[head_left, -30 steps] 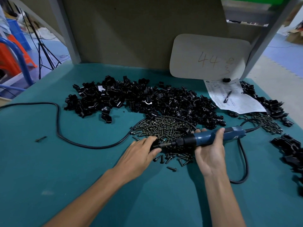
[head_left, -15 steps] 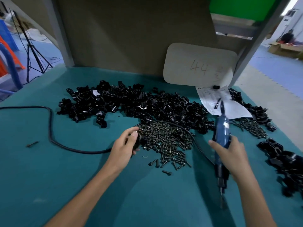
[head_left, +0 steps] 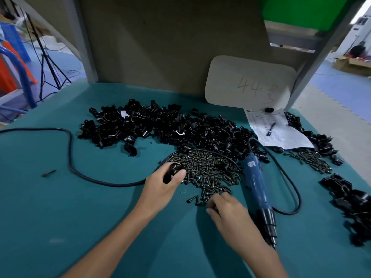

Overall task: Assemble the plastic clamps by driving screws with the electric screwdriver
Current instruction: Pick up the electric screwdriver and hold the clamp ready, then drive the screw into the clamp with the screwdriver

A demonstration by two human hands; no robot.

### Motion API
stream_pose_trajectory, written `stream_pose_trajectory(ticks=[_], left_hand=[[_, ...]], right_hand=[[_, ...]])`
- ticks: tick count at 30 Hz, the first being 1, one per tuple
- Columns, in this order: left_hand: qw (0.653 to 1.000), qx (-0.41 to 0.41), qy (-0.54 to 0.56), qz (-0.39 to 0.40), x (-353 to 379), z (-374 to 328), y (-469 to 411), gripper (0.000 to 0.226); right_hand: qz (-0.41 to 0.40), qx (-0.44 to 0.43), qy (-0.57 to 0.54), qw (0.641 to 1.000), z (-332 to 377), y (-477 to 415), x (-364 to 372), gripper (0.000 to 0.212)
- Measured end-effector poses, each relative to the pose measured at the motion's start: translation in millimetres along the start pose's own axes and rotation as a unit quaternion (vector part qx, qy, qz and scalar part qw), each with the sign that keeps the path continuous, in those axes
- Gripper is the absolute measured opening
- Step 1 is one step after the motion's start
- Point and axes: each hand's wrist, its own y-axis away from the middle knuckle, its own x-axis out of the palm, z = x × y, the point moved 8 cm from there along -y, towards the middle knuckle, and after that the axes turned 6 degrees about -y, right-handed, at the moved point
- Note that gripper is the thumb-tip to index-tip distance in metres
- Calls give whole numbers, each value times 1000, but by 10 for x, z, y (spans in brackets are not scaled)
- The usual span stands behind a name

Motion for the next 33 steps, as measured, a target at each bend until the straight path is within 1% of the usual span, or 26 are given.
stream_pose_trajectory(ticks=[2,3,5,7,8,10,11,13,15,17,21,26,28,31,33], left_hand=[[1000,17,-22,3,30,-28,16,35],[999,24,-33,2,35,-40,20,29],[998,35,-48,0,32,-64,30,21],[997,44,-63,0,31,-92,41,18],[996,47,-70,1,37,-99,44,17],[995,51,-82,5,50,-103,46,22],[995,52,-88,9,60,-100,49,27],[993,59,-98,15,78,-103,57,38],[992,73,-101,18,87,-123,66,44],[991,83,-107,19,86,-141,72,47],[989,87,-114,26,101,-124,68,51],[986,106,-123,44,151,-144,77,43],[983,110,-137,51,170,-148,78,43],[982,112,-142,62,196,-143,86,43],[982,109,-140,56,190,-135,89,47]], right_hand=[[-2,-8,-4,1000,15,2,-10,8],[-11,-8,-35,999,21,8,-50,8],[-38,4,-143,989,-11,1,-151,12],[-63,12,-263,963,-18,-49,-247,11],[-74,16,-323,943,-7,-83,-282,10],[-81,25,-438,895,24,-149,-310,7],[-79,22,-482,872,46,-183,-314,9],[-71,12,-530,845,75,-246,-316,14],[-68,9,-543,837,94,-306,-322,12],[-79,8,-537,840,99,-370,-335,7],[-94,1,-512,854,109,-455,-305,12],[-72,-20,-515,854,164,-494,-218,19],[-67,-18,-493,867,167,-514,-208,18],[-44,-20,-426,903,159,-537,-199,20],[-24,-21,-392,920,160,-553,-203,21]])
